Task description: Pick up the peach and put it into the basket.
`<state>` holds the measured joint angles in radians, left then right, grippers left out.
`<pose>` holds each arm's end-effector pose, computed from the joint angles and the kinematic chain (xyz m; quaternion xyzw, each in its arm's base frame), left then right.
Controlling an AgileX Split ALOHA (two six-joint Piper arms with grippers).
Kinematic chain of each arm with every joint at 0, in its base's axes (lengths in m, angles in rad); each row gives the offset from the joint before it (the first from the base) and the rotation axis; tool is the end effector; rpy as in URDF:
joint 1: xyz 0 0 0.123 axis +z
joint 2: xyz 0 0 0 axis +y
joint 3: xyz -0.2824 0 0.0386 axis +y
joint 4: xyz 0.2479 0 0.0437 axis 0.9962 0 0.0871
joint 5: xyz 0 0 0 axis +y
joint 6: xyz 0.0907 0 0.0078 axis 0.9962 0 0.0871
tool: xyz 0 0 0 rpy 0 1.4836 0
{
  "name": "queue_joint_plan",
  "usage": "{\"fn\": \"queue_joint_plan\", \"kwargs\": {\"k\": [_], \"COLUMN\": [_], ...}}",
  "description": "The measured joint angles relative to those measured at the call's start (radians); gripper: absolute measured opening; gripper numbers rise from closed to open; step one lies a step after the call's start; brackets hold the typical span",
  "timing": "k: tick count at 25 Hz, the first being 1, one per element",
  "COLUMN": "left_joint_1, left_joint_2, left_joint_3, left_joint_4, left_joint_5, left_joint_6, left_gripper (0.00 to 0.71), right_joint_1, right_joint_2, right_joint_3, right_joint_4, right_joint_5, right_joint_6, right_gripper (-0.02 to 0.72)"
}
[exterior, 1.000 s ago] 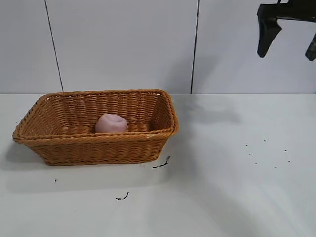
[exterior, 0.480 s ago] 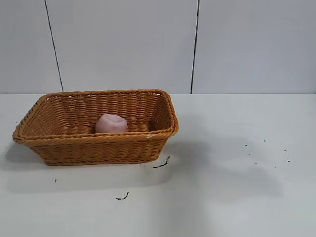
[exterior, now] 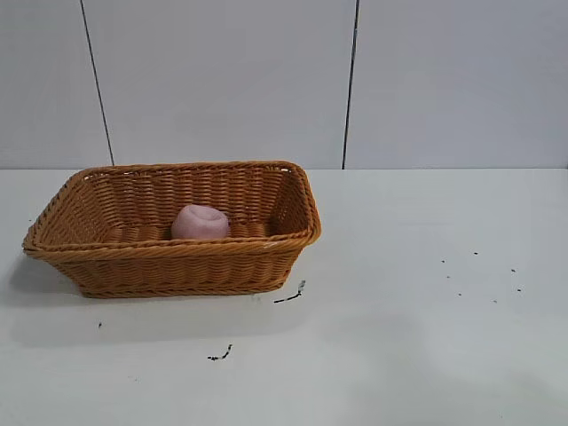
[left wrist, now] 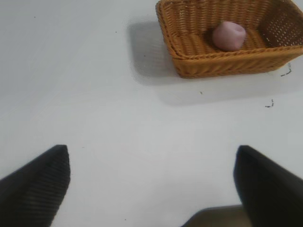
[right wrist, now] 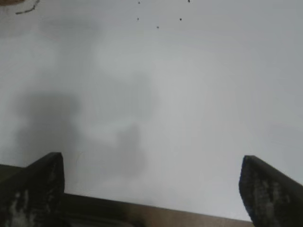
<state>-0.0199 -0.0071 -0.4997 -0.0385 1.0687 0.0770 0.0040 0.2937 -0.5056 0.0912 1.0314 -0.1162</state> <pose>-0.0063 -0.0029 0.2765 0.0422 0.8523 -0.0043 0.5213 0.0415 0.0073 0.2759 -0.0494 0.9111 0.0224 0.4085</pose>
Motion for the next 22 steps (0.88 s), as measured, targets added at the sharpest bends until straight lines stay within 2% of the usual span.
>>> {"fn": "queue_joint_plan", "kwargs": {"k": [8,22], "left_joint_1": [0.0,0.0], "left_joint_2": [0.0,0.0], "left_joint_3": [0.0,0.0], "left_joint_4": [0.0,0.0], "left_joint_5": [0.0,0.0], "left_joint_6": [0.0,0.0], "left_gripper": [0.692,0.692], "right_joint_1": [0.0,0.0], "right_joint_2": [-0.279,-0.298], "right_joint_3": [0.004,0.005], "right_joint_4": [0.0,0.0], "right_joint_5": [-0.012,-0.012], "right_joint_6": [0.008,0.011], "right_gripper": [0.689,0.689]}}
